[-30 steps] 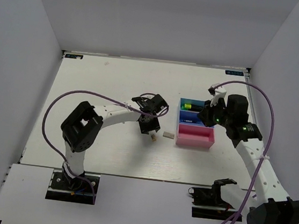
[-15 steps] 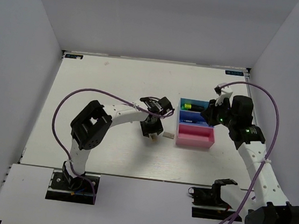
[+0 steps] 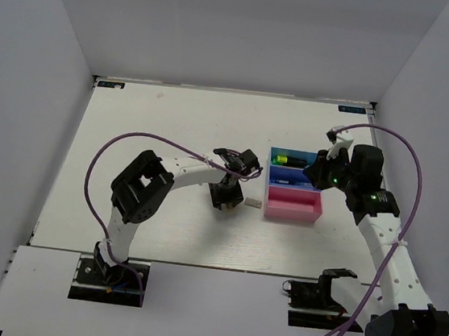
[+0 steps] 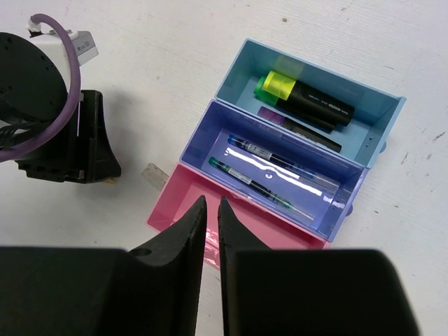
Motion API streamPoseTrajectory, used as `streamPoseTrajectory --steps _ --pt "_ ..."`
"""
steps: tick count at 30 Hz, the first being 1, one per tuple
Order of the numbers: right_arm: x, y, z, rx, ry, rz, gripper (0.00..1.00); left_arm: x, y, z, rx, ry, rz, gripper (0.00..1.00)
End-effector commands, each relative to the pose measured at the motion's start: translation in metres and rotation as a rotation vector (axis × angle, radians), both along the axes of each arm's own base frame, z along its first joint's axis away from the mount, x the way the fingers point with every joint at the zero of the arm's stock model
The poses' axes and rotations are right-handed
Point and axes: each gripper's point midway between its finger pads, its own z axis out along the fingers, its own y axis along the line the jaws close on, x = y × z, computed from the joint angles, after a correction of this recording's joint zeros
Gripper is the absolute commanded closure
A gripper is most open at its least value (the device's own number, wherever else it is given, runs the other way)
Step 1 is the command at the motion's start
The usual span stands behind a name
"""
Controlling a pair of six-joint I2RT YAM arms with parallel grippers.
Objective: Sort the stationery into containers
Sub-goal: Pick up the stationery from the center of the board.
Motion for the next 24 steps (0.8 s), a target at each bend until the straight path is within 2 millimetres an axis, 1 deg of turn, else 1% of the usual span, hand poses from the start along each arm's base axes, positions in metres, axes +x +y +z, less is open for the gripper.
streamPoseTrajectory --steps 1,2,5,6,8,9,10,11,12,13,14,15,16,17,18,19,20,22,23,24 --pt "0.001 0.002 0.011 0.031 -0.038 0.005 0.85 0.001 -0.001 -0.011 0.024 -0.006 0.023 0.44" --pt "0.002 0.0 0.011 0.033 -0.036 -0.001 0.85 0.0 0.0 -0.013 0.03 0.0 0.022 0.45" --pt "0.001 0.0 0.012 0.039 -0.041 -0.001 0.85 -0.003 0.0 -0.015 0.04 0.012 0.015 0.56" --pt "0.002 -0.001 0.012 0.039 -0.039 -0.002 0.85 -0.006 0.003 -0.019 0.054 0.02 0.009 0.63" --pt "0.001 -0.001 0.012 0.041 -0.037 0.0 0.85 -0.011 0.006 -0.02 0.068 0.034 0.0 0.74" --pt "0.001 -0.001 0.013 0.044 -0.04 -0.002 0.85 -0.011 0.006 -0.019 0.065 0.032 -0.013 0.81" --pt "0.001 -0.001 0.013 0.047 -0.038 -0.003 0.85 -0.012 0.007 -0.015 0.055 0.033 -0.018 1.0" --pt "0.001 -0.001 0.014 0.051 -0.04 0.001 0.83 -0.011 0.005 -0.012 0.046 0.024 -0.03 1.0" --pt "-0.001 0.0 0.014 0.053 -0.038 0.009 0.71 -0.01 0.0 0.007 0.026 -0.017 -0.11 1.0" --pt "-0.001 0.001 0.013 0.054 -0.035 0.015 0.61 -0.004 0.002 0.016 0.043 -0.068 -0.125 1.0" --pt "-0.003 0.001 0.012 0.052 -0.031 0.023 0.52 -0.005 -0.009 0.031 0.04 -0.12 -0.198 1.0" --pt "-0.002 0.0 0.011 0.05 -0.036 0.022 0.46 0.002 -0.008 0.042 0.064 -0.183 -0.216 1.0" --pt "-0.002 0.001 0.011 0.048 -0.036 0.028 0.49 0.008 -0.013 0.067 0.026 -0.251 -0.256 1.0" --pt "-0.004 0.001 0.015 0.04 -0.056 0.037 0.59 0.009 -0.023 0.08 0.008 -0.3 -0.323 1.0" --pt "-0.002 0.0 0.011 0.036 -0.043 0.034 0.79 0.013 -0.035 0.095 -0.05 -0.348 -0.34 1.0" --pt "-0.002 0.001 0.012 0.037 -0.047 0.039 1.0 0.014 -0.039 0.104 -0.073 -0.374 -0.357 1.0" --pt "-0.002 -0.001 0.011 0.028 -0.048 0.037 1.0 0.021 -0.052 0.115 -0.11 -0.434 -0.401 1.0" --pt "-0.003 -0.002 0.011 0.023 -0.05 0.034 1.0 0.019 -0.06 0.119 -0.149 -0.435 -0.417 1.0" --pt "-0.002 -0.004 0.011 0.018 -0.052 0.026 1.0 0.024 -0.074 0.127 -0.201 -0.463 -0.436 1.0" --pt "-0.003 -0.003 0.012 0.02 -0.054 0.027 1.0 0.021 -0.081 0.127 -0.221 -0.458 -0.449 1.0"
